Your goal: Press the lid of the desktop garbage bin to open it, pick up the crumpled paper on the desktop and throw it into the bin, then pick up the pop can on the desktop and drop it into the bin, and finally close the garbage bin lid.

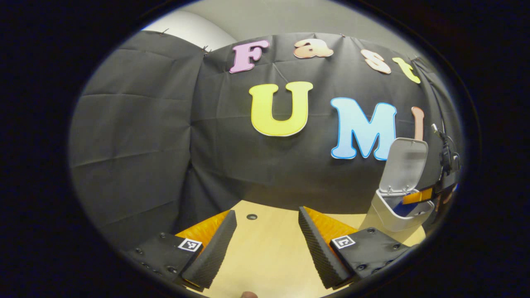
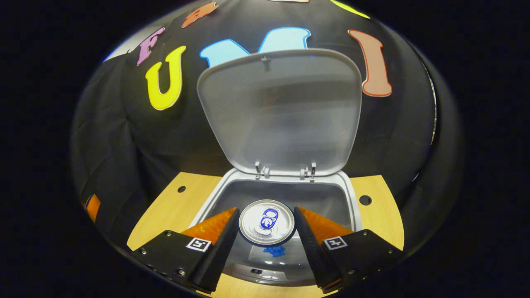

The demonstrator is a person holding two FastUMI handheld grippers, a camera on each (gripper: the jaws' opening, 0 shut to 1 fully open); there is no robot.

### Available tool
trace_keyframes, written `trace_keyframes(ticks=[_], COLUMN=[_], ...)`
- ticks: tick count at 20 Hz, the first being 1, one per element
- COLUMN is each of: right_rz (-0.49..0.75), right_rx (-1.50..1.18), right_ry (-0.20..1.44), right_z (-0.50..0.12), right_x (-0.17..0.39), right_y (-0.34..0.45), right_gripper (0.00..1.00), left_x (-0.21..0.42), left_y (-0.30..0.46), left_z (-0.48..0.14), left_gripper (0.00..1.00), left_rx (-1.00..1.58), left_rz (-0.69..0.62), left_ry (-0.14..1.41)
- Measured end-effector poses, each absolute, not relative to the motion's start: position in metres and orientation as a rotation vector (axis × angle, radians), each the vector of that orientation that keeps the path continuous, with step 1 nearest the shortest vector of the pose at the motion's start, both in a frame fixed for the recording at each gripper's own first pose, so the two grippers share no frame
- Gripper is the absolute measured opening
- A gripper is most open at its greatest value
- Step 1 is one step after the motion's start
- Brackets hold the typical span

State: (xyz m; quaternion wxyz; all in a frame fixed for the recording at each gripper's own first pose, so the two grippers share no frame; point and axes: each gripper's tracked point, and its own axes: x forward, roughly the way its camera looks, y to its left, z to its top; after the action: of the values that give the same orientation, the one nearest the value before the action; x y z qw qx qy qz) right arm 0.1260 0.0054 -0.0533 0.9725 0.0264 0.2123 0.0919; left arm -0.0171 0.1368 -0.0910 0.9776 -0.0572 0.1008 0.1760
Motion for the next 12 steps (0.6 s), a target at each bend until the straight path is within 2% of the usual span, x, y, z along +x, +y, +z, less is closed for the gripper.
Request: trace_keyframes(ticks=[4, 8, 9, 10, 12], right_rz=[0.166, 0.144, 0.150, 0.149, 0.148], right_rx=[0.079, 0.077, 0.088, 0.090, 0.086], right_ry=[0.550, 0.572, 0.571, 0.574, 0.576], right_z=[-0.086, -0.094, -0.093, -0.093, -0.094], right_x=[0.140, 0.151, 0.152, 0.153, 0.152], right_y=[0.002, 0.003, 0.004, 0.004, 0.005], right_gripper=[0.83, 0.83, 0.80, 0.83, 0.83], left_x=[-0.022, -0.026, -0.026, -0.026, -0.026], left_y=[0.139, 0.144, 0.145, 0.147, 0.146], left_z=[-0.089, -0.088, -0.088, -0.089, -0.090], left_gripper=[1.00, 0.98, 1.00, 1.00, 1.00], left_rx=[-0.089, -0.064, -0.062, -0.062, -0.067], left_rz=[0.367, 0.386, 0.391, 0.395, 0.399], left_ry=[0.205, 0.204, 0.205, 0.206, 0.209])
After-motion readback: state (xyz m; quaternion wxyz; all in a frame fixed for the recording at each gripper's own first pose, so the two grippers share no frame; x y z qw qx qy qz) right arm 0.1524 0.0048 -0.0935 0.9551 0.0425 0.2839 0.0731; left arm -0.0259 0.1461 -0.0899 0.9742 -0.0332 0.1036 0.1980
